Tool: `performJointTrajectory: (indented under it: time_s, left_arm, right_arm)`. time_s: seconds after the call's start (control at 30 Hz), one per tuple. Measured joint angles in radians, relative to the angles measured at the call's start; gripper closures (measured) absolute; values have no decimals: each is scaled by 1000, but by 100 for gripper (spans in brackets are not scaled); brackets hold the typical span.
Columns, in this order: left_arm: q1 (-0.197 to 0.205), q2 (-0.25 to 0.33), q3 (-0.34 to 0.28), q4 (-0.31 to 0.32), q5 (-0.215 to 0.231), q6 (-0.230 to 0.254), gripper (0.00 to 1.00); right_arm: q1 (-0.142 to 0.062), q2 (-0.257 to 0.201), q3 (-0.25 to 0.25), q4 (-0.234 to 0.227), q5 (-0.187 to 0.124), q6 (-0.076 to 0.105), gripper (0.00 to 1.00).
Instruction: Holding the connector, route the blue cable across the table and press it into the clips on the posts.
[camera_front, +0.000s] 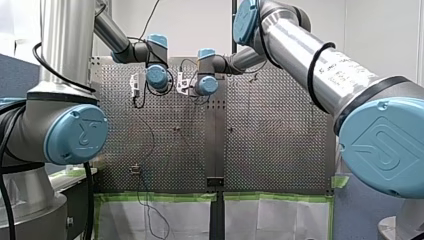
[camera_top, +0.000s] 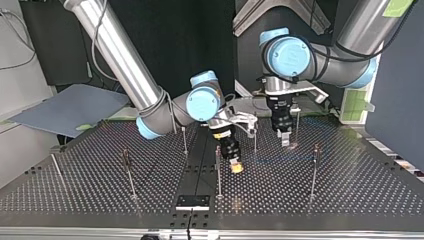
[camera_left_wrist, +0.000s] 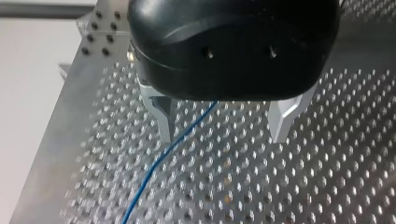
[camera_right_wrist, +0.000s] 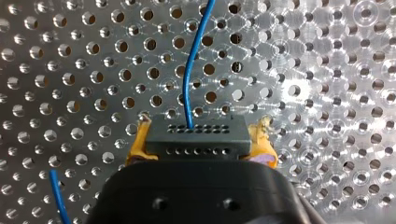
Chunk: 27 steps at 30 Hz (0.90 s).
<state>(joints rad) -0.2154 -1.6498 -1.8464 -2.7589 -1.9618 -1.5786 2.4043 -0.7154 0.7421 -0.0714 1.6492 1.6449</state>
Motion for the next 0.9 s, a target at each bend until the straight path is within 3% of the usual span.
performJointTrajectory:
  time_s: [0.13, 0.43, 0.9]
  left_arm:
    - [9, 0, 0, 16, -20, 0, 2]
    - [20, -3, 32, 78, 30, -6, 2]
    - [59, -90, 150, 44, 61, -8, 2]
  right_arm:
    - [-2, 0, 0, -1, 1, 0, 100]
    - [-3, 1, 0, -2, 2, -1, 100]
    - [-6, 1, 0, -1, 1, -2, 100]
